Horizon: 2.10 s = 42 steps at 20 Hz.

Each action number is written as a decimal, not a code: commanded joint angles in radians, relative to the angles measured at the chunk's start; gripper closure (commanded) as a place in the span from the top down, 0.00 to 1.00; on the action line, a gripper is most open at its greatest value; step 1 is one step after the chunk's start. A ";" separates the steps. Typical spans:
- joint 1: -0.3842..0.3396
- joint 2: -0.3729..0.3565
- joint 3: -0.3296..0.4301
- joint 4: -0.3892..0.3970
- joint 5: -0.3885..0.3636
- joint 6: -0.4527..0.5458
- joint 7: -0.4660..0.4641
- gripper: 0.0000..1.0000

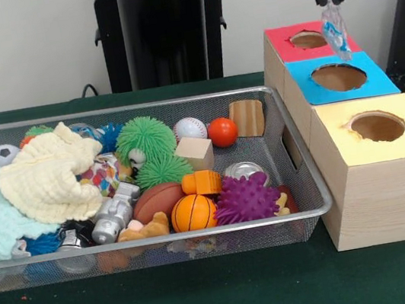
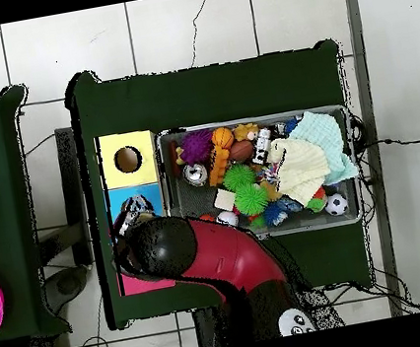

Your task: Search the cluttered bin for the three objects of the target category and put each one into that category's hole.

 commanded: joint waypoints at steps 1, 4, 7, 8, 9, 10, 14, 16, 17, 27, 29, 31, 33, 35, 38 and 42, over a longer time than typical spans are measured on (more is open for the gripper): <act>-0.002 0.069 0.026 0.080 0.039 0.014 0.157 0.00; -0.024 0.114 0.037 0.071 0.033 -0.024 0.131 0.00; -0.022 0.111 0.049 0.087 0.047 -0.050 0.134 0.00; -0.023 0.114 0.054 0.089 0.051 -0.060 0.134 0.00; -0.022 0.112 0.056 0.091 0.054 -0.062 0.136 0.00; -0.014 0.087 0.056 0.102 0.062 -0.050 0.142 0.00; -0.083 0.153 0.032 0.043 0.027 -0.036 0.087 0.00; -0.042 0.162 0.031 0.005 0.028 -0.018 0.123 0.00; -0.035 0.160 0.031 0.002 0.028 -0.016 0.131 0.00; -0.059 0.169 0.050 0.061 0.032 -0.025 0.113 0.00; -0.052 0.170 0.054 0.071 0.048 0.010 0.130 0.00; -0.045 0.161 0.047 0.051 0.049 0.082 0.153 0.00; -0.033 0.165 0.046 0.022 0.049 0.124 0.174 0.00; -0.059 0.153 0.067 0.107 0.073 0.069 0.133 0.00; -0.072 0.197 0.085 0.121 0.077 0.021 0.108 0.00; -0.075 0.235 0.101 0.134 0.079 -0.015 0.097 0.00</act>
